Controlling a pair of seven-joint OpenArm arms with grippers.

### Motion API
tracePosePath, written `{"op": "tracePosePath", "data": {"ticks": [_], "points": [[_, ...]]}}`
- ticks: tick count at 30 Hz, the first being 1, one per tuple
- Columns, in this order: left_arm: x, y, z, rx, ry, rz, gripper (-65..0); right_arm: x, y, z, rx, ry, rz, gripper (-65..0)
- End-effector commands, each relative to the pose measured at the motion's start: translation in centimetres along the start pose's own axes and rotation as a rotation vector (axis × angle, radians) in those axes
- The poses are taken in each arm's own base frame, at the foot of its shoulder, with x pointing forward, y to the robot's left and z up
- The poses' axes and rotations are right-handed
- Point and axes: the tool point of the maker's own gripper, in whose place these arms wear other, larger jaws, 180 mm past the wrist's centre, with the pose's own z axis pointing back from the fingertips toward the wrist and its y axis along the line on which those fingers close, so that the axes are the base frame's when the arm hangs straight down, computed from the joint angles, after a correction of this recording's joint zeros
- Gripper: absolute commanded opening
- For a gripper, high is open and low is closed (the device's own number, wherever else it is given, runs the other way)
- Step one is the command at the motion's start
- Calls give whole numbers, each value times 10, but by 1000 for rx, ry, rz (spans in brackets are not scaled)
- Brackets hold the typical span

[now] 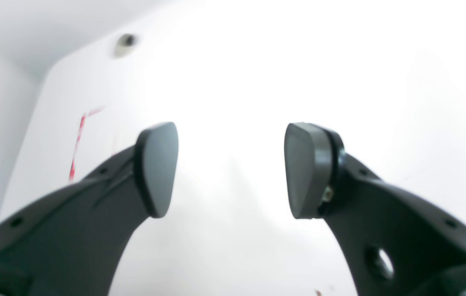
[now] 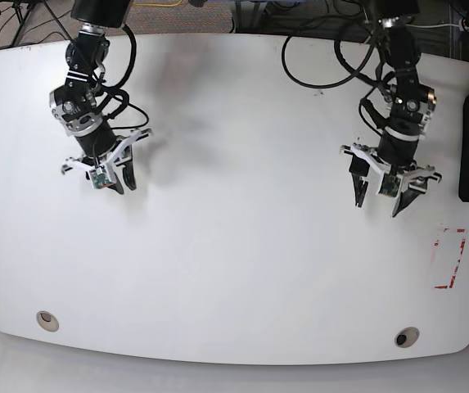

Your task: Layout the t-shirt on the table in an organized manner, then fold the t-shirt properly

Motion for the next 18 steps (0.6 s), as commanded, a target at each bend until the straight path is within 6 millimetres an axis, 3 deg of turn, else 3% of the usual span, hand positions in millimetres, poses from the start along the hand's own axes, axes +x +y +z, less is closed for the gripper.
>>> {"op": "tracePosePath", "data": {"ticks": [1,12,18], "points": [[16,-11,11,0,-84,36,-267,6,-2,12,-6,-39,8,-520],[-29,-51,79,-66,53,66,-267,-46,18,76,-2,114,-12,-520],[-70,-71,137,-132,213,64,-267,-57,36,123,22,185,-51,-520]]}}
